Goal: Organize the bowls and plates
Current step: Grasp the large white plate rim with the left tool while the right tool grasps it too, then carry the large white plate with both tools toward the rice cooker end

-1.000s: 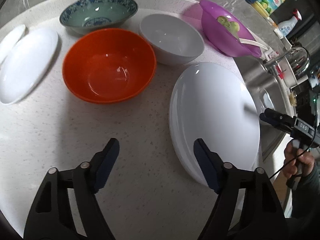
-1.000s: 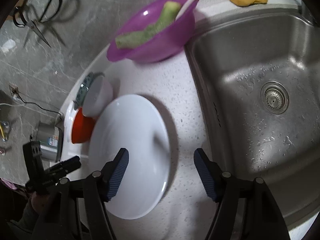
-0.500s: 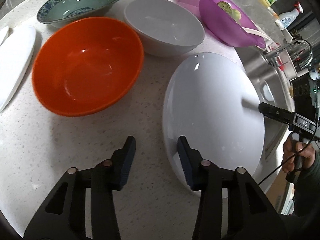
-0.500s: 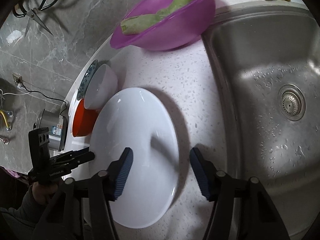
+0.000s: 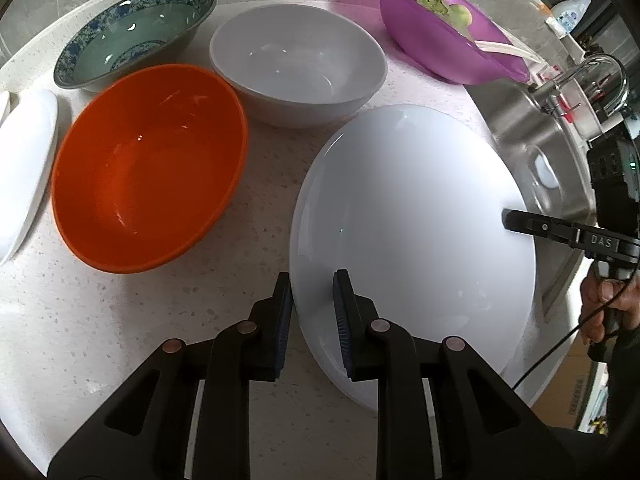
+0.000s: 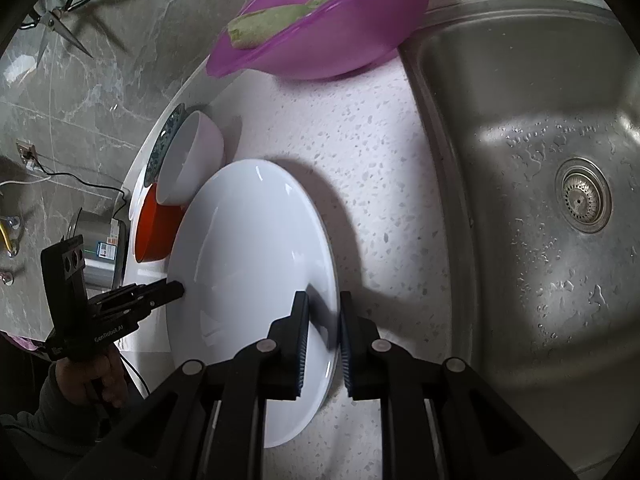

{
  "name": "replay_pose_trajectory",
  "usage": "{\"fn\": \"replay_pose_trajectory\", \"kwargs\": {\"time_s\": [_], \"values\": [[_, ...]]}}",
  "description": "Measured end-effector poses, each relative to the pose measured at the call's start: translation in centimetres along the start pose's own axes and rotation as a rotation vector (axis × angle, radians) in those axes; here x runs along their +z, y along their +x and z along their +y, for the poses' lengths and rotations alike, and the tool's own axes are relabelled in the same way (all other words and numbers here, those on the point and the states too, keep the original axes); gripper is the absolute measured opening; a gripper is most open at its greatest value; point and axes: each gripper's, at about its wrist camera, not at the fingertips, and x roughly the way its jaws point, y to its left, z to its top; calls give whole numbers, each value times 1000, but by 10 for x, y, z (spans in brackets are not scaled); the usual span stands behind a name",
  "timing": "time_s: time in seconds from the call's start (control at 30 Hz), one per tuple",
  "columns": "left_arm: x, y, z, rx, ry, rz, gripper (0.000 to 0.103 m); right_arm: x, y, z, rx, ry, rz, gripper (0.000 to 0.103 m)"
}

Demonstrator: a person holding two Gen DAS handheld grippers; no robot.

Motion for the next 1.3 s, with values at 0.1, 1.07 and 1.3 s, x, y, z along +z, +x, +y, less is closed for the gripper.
{"fn": "replay_pose_trajectory", "kwargs": {"time_s": [0.1,1.07,1.3], "values": [[-2,-1,-1,25,7,-7,19,-1,0,4,-17,-8,-3,17],[-98,-88,89,-6,-41,-27,19,-73,11,123,-72,21,-1,17],[-156,-110,180,23,-144,0,19,-98,75,194,-34,-21,71,17]]}}
